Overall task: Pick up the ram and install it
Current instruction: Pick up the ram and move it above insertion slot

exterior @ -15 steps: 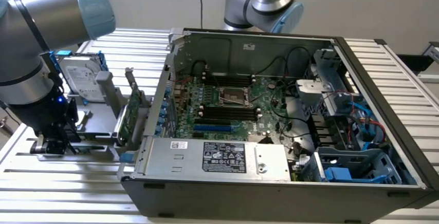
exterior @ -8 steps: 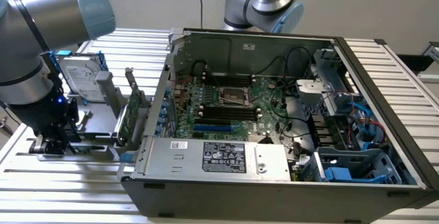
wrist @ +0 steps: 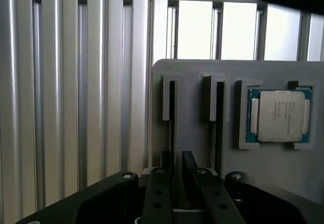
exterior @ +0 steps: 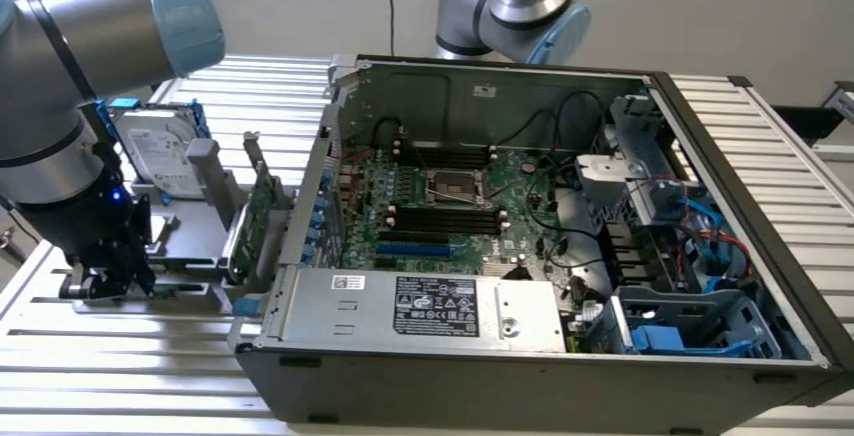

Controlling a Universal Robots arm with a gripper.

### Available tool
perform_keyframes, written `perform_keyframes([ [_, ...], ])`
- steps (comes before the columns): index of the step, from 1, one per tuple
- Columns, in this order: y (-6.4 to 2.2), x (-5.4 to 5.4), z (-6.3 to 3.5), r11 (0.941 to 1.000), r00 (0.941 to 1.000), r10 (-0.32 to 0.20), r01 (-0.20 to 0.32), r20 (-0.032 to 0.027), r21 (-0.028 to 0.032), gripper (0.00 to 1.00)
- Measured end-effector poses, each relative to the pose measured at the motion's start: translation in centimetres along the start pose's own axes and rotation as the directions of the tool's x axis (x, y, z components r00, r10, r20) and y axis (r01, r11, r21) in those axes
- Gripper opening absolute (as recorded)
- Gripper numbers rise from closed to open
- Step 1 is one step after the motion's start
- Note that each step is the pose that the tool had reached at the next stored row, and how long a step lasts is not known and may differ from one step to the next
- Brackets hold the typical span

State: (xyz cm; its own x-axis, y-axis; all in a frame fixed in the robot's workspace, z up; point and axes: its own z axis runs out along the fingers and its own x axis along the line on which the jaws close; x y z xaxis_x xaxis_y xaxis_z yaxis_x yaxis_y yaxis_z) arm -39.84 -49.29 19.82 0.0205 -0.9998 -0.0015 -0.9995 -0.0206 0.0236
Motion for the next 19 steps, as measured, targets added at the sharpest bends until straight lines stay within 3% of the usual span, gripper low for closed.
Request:
perform_keyframes([
  [8,0.00,0.00,0.00,0.9993,0.9993,0.037,-0.037,0.0008,-0.0004,0.23],
  [10,0.00,0.00,0.00,0.9991,0.9991,0.042,-0.042,0.0010,-0.0005,0.21],
  [11,0.00,0.00,0.00,0.9990,0.9990,0.044,-0.044,0.0010,-0.0007,0.15],
  [19,0.00,0.00,0.00,0.9979,0.9979,0.065,-0.065,0.0014,-0.0039,0.13],
])
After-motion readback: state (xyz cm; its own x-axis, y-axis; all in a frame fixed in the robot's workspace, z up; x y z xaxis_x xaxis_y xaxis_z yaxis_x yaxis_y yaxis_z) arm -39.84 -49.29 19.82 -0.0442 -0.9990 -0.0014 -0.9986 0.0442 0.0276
